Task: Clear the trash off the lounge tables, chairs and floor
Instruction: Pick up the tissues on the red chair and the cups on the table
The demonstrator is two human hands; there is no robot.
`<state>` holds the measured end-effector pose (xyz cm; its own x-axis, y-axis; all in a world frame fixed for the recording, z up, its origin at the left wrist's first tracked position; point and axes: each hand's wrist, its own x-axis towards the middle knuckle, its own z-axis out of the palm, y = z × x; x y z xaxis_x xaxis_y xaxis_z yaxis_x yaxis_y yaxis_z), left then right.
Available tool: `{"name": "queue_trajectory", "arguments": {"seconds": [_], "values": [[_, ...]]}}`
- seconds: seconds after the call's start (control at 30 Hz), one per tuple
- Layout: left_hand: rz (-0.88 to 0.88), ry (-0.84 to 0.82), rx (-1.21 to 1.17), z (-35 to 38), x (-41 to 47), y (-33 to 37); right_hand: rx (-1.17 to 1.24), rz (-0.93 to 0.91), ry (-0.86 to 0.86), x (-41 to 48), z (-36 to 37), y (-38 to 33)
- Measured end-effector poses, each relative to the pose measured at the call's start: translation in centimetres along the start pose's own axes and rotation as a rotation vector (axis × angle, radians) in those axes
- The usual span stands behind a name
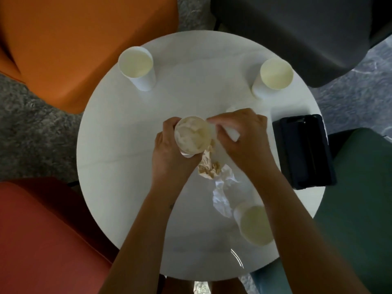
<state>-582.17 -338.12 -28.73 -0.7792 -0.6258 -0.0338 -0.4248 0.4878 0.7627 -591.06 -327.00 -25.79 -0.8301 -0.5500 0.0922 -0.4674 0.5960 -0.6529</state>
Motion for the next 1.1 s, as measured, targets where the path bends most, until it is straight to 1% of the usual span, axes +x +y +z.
{"name": "queue_trajectory", "arguments": {"seconds": [0.03, 0.07, 0.13, 0.2, 0.23, 0.4, 0.47, 0.53, 0.57, 0.63, 0.73, 0.83, 0.93, 1.0, 1.03, 1.1], "values": [[-0.011, -0.01, -0.002, 0.2, 0.1, 0.0, -0.026, 0.058, 0.025, 0.6, -0.1, 1.2], [-0.011, -0.019, -0.001, 0.5, 0.2, 0.1, -0.082, 0.124, 0.013, 1.1, -0.1, 2.4], [-0.005, -0.025, 0.005, 0.8, 0.4, 0.1, -0.201, 0.216, -0.104, 2.0, 0.6, 4.7], [0.002, -0.015, 0.014, 1.1, 0.5, 0.1, -0.224, 0.233, -0.23, 2.5, 1.5, 6.2], [0.007, -0.008, 0.022, 1.2, 0.5, 0.1, -0.225, 0.223, -0.247, 2.7, 1.9, 6.6], [0.024, 0.026, 0.068, 1.5, 0.7, -0.3, -0.144, 0.218, -0.205, 3.4, 2.5, 6.9], [0.029, 0.037, 0.073, 1.6, 0.7, -0.3, -0.065, 0.166, -0.132, 3.2, 1.9, 5.8], [0.022, 0.041, 0.07, 1.6, 0.8, -0.1, 0.026, 0.069, -0.018, 2.7, 1.1, 4.0], [0.026, 0.046, 0.067, 1.6, 0.8, 0.0, 0.054, 0.016, 0.0, 2.4, 0.9, 3.0], [0.038, 0.056, 0.053, 1.7, 0.7, 0.4, 0.041, -0.071, -0.07, 1.7, 0.7, 1.5], [0.043, 0.05, 0.075, 1.9, 0.6, 0.7, -0.085, -0.176, -0.22, 1.4, 1.1, 0.6], [0.041, 0.048, 0.146, 1.6, 0.7, 0.7, -0.266, -0.21, -0.457, 1.1, 1.7, 0.8], [0.065, 0.039, 0.168, 1.4, 0.4, 0.6, -0.374, -0.288, -0.604, 1.2, 2.1, 1.2], [0.023, 0.019, 0.125, 1.2, -0.1, 0.5, -0.389, -0.318, -0.621, 1.4, 2.0, 1.1], [-0.013, 0.022, 0.085, 1.0, -0.3, 0.4, -0.351, -0.316, -0.587, 1.3, 1.7, 1.1], [-0.062, 0.055, 0.018, 0.8, -0.6, 0.2, -0.186, -0.259, -0.455, 1.0, 1.1, 0.9]]}}
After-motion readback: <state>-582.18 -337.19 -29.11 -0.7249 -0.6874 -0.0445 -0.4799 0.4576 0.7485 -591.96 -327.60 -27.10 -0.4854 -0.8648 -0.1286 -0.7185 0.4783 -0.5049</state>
